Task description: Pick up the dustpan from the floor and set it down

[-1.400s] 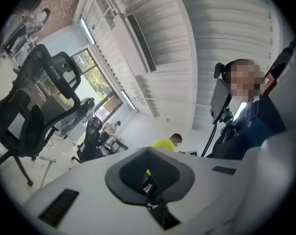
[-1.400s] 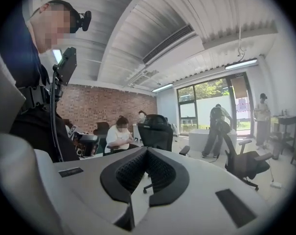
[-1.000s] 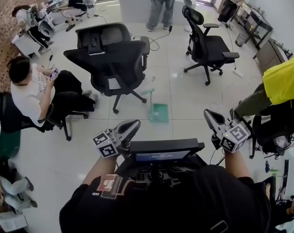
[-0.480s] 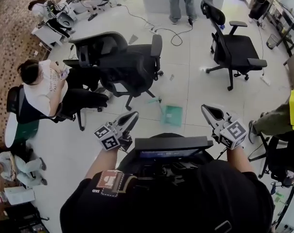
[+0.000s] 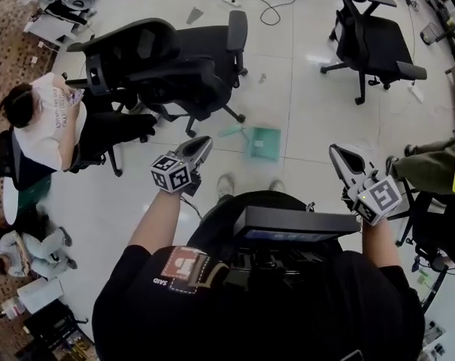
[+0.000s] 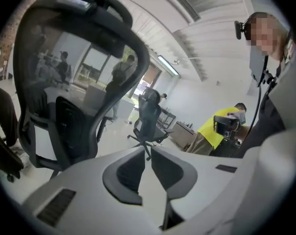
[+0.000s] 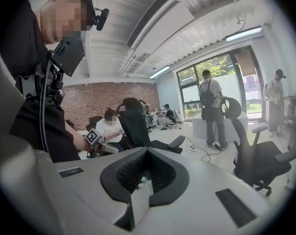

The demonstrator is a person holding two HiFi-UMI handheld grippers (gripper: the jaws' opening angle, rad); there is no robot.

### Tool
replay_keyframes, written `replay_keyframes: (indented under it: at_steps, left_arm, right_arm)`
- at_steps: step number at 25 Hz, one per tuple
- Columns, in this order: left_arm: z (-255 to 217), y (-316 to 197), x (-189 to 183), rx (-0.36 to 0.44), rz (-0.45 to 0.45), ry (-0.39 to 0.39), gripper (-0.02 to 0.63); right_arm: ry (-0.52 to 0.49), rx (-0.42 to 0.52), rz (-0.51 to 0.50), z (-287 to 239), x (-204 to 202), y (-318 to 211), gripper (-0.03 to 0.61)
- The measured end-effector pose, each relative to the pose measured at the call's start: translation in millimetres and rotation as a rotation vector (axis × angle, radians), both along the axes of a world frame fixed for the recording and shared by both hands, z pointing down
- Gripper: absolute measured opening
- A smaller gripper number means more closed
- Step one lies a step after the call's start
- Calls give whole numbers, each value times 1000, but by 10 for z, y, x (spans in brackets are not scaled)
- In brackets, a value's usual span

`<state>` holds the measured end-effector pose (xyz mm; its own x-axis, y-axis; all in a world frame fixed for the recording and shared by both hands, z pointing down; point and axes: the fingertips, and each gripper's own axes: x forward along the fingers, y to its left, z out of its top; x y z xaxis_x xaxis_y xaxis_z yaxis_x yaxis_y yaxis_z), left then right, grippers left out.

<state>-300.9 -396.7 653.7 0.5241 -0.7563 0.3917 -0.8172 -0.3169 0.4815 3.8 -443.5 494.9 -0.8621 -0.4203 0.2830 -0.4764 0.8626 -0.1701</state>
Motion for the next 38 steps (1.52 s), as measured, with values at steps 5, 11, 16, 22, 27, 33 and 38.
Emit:
replay_keyframes:
  at_steps: [5, 11, 16, 22, 27, 33, 38]
  left_arm:
    - [1029, -427, -517, -164, 140, -109, 124]
    - [1887, -892, -409, -338, 427, -253, 304]
    - [2438, -1256, -51, -524, 455, -140, 304]
    - [2769, -1431, 66, -652, 375, 86, 282]
    - [2834, -1374, 43, -724, 427, 87, 154]
    - [2821, -1145, 175, -776, 496, 172, 131]
    - [2681, -1076, 264, -758, 506, 292, 100]
  right_arm:
    - [66, -26, 110, 152, -347, -138, 9]
    - [153, -95, 147, 473, -492, -340, 9]
    - [175, -137, 160, 752, -347, -616, 9]
    - [196, -158, 178, 911, -151, -735, 9]
    - [204, -166, 188, 955, -57, -764, 9]
    - [203, -157, 212, 952, -18, -800, 9]
    - [193, -144, 204, 910, -90, -761, 9]
